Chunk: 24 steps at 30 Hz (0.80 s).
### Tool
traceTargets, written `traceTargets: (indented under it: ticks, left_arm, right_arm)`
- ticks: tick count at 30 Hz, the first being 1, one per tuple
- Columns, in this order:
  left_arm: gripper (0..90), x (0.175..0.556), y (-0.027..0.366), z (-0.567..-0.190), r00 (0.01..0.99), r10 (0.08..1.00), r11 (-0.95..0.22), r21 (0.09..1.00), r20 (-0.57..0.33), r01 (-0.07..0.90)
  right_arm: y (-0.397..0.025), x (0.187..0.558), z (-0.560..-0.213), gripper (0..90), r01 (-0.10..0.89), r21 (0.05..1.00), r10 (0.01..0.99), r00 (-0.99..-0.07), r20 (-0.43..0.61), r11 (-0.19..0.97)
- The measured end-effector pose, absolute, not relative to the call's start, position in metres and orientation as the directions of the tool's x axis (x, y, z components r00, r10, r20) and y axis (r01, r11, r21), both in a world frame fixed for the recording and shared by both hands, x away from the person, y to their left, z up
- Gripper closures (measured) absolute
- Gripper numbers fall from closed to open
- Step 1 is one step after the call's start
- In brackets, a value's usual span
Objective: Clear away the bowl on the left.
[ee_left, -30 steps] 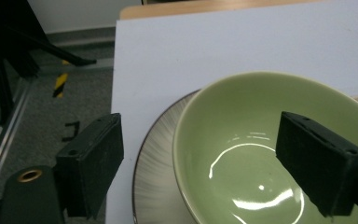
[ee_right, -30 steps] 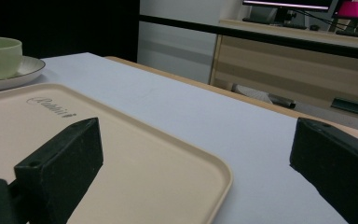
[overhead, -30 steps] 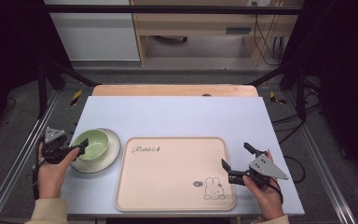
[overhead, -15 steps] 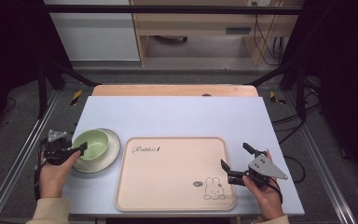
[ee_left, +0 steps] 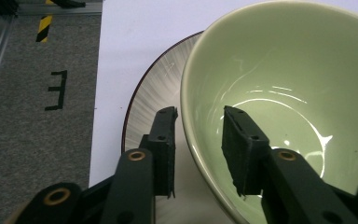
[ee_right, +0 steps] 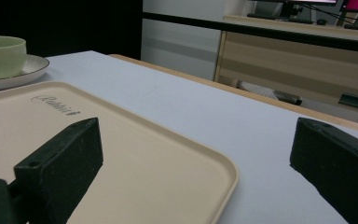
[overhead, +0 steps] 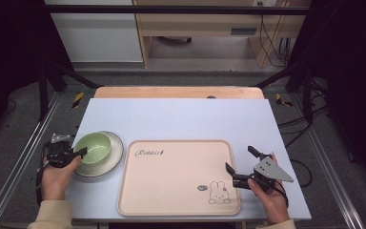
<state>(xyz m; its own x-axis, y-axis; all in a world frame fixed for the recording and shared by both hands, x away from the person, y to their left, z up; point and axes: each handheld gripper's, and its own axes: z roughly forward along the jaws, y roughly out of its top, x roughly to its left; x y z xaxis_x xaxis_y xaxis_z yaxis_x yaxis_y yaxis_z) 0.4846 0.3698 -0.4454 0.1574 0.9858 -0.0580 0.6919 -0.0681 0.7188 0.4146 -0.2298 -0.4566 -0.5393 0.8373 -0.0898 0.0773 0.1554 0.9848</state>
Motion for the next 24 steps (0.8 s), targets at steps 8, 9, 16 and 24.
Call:
traceTargets:
  ticks: [8,9,16,24]
  left_arm:
    - [77.5,0.487,0.370,-0.446,0.146,0.988,-0.067,0.724,-0.048,0.686]
    - [80.1,0.487,0.371,-0.445,0.150,0.987,-0.064,0.725,-0.055,0.686]
    - [83.0,0.481,0.372,-0.442,0.152,0.981,-0.004,0.776,-0.119,0.631]
    - [82.7,0.475,0.371,-0.435,0.151,0.983,-0.006,0.803,-0.105,0.596]
  right_arm:
    - [-0.229,0.414,-0.456,2.6,0.076,0.984,0.833,-0.545,-0.092,0.159]
    - [-0.229,0.414,-0.456,2.6,0.077,0.984,0.834,-0.543,-0.095,0.162]
    - [-0.228,0.414,-0.456,2.6,0.077,0.983,0.833,-0.545,-0.098,0.166]
    - [-0.225,0.411,-0.455,2.6,0.068,0.983,0.825,-0.555,-0.106,0.172]
